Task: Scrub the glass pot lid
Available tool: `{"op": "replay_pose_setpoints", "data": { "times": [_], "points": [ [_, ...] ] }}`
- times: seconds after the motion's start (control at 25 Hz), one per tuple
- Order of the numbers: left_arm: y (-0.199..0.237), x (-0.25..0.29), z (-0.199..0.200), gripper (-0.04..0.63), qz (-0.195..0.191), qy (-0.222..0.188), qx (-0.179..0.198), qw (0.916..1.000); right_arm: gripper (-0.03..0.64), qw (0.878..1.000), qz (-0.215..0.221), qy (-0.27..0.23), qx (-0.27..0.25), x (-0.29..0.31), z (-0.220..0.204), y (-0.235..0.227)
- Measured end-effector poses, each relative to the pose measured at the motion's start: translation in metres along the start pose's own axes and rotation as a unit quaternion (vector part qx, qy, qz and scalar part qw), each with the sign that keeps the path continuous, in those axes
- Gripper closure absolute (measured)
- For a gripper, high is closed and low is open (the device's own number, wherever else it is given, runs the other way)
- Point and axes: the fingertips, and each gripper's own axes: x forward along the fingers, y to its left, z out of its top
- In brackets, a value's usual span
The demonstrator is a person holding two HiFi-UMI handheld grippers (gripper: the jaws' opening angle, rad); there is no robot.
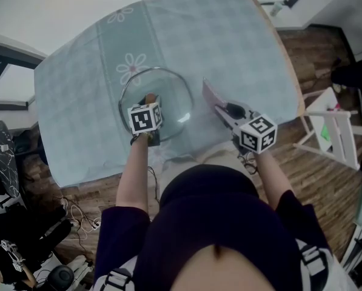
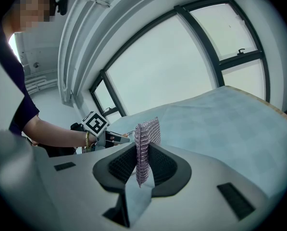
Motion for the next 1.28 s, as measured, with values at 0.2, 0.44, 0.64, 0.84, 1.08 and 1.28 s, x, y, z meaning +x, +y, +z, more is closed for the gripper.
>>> {"op": "replay_pose_setpoints", "data": {
  "times": [0.2, 0.44, 0.64, 0.84, 1.08, 1.28],
  "points": [
    [-0.001, -0.002, 0.003, 0.425, -0.020, -0.026, -0.031, 0.9990, 0.538, 1.000, -0.006, -0.009, 0.003, 0.003, 0.001, 0.000],
    [0.001, -0.013, 0.003, 0.368, -0.051, -0.048, -0.073, 0.9949, 0.538, 1.000, -0.012, -0.019, 0.012, 0.008, 0.002, 0.004],
    [0.011, -0.029, -0.007, 0.364, -0.056, -0.071, -0.097, 0.9911, 0.538, 0.999, -0.022, -0.024, 0.017, 0.014, -0.003, 0.012],
    [0.016, -0.059, -0.019, 0.362, -0.076, -0.107, -0.120, 0.9841, 0.538, 0.999, -0.035, -0.032, 0.005, 0.016, -0.005, 0.026],
    [0.021, -0.097, -0.040, 0.364, -0.084, -0.135, -0.126, 0.9793, 0.538, 0.998, -0.052, -0.040, 0.000, 0.013, -0.014, 0.053],
    [0.022, -0.136, -0.058, 0.371, -0.085, -0.159, -0.124, 0.9757, 0.538, 0.997, -0.064, -0.045, -0.006, 0.001, -0.026, 0.085]
  ]
}}
